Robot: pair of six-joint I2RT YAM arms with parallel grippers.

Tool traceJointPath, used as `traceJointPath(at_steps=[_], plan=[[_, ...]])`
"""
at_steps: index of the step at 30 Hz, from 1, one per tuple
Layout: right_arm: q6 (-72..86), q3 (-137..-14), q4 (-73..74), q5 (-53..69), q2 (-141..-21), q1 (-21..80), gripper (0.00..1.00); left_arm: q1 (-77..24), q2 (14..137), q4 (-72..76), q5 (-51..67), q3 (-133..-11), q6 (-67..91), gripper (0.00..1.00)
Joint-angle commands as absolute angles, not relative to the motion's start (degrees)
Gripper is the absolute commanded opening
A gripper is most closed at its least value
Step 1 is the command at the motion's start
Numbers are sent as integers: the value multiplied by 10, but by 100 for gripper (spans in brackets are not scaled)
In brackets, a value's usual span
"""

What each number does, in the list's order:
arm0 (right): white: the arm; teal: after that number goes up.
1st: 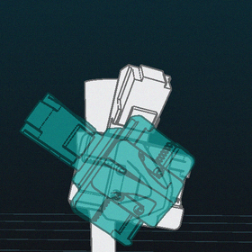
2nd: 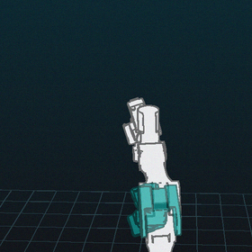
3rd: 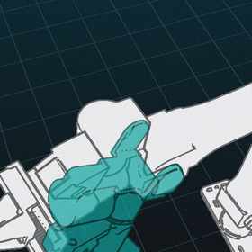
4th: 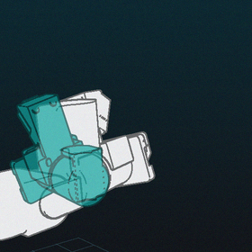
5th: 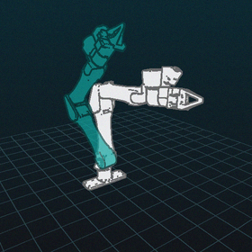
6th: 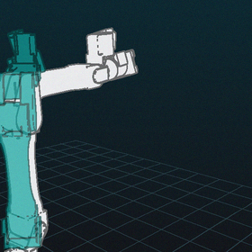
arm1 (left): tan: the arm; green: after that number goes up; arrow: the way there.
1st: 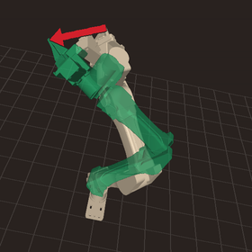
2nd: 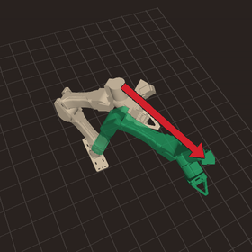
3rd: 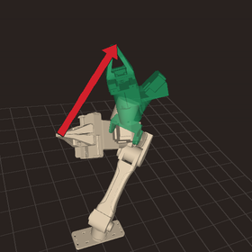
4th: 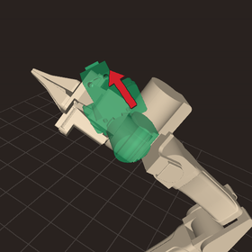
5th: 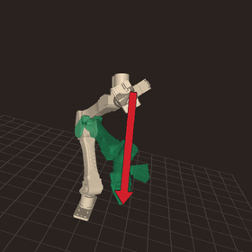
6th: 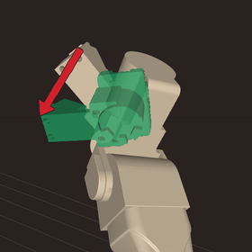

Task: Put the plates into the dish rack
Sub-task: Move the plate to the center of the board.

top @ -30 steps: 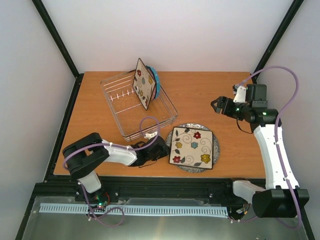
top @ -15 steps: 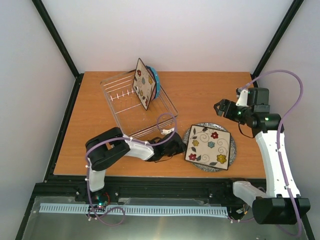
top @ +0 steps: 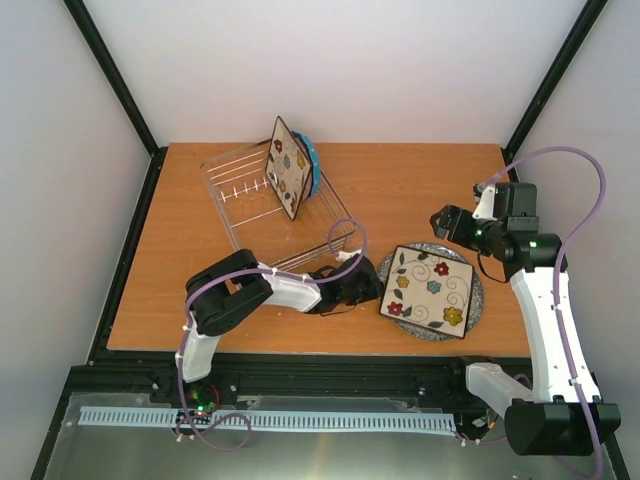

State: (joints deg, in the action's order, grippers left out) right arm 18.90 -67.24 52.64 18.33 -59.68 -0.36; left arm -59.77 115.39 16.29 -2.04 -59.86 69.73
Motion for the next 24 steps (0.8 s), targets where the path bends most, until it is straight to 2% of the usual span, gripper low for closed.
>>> traceJointPath(at_steps=[1, 9, 24], plan=[[189, -655, 535, 166, -579, -6, 86, -577, 1152, 149, -37, -641, 653, 2], [193, -619, 546, 146, -555, -8, 87, -565, 1139, 144, -31, -655, 620, 1], [205, -601, 580, 134, -515, -31, 88, -532, 1207, 156, 22, -719, 590, 1]])
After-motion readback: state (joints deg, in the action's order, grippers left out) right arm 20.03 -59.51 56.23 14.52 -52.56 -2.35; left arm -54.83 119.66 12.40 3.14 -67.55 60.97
